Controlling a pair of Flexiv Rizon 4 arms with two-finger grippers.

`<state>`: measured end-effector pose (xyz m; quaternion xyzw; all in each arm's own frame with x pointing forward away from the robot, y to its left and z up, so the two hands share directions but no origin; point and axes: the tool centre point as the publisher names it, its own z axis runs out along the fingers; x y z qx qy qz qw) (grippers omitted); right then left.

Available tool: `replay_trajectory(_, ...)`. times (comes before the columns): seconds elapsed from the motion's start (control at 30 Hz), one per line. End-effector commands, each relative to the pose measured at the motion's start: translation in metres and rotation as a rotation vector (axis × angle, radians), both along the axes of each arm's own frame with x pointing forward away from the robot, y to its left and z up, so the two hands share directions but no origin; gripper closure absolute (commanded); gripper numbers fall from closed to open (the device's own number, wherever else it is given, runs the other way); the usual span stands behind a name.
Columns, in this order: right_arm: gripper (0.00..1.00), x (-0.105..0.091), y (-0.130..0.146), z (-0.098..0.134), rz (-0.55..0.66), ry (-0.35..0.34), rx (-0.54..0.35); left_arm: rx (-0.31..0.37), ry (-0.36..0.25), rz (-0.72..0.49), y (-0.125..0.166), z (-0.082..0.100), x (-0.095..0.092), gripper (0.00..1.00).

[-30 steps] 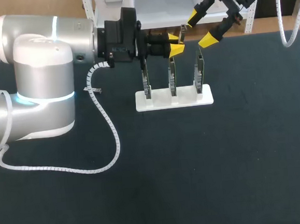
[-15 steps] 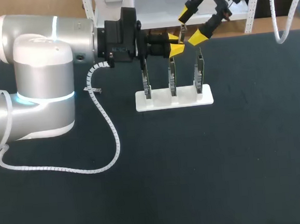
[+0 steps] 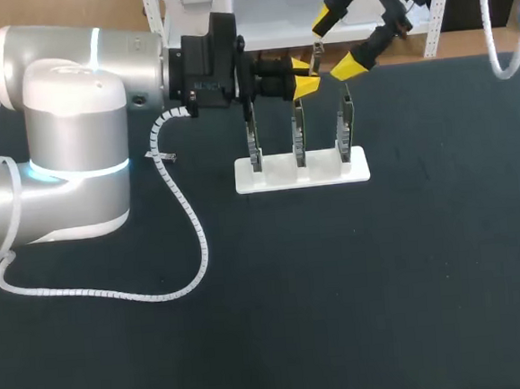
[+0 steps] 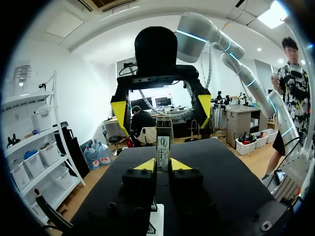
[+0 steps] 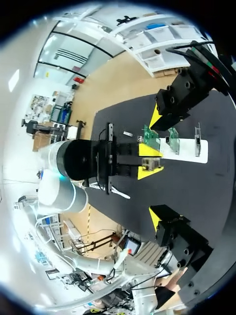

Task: Pick up the optical module with the left hand, and insert it into the network port with the right hand.

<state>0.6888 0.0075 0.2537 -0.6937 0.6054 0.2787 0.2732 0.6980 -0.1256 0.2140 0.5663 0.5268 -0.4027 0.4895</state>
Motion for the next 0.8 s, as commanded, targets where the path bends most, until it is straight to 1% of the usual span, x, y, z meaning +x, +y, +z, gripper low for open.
replay_trajectory(0.03,0.00,-0.006,-0.007,-0.008,-0.051,-0.074,0.055,0.002,0.001,0.000,0.000,0.000,0.000,1.00)
replay_trajectory(0.17,0.00,-0.003,-0.006,-0.008,-0.042,-0.089,0.080,0.002,0.001,0.000,0.000,0.000,0.000,1.00)
replay_trajectory(0.43,0.00,0.003,0.003,-0.004,-0.011,-0.109,0.087,0.002,0.001,0.000,0.000,0.000,0.000,1.00)
replay_trajectory(0.8,0.00,0.016,0.013,0.000,0.050,-0.094,0.077,0.002,0.001,0.000,0.000,0.000,0.000,1.00)
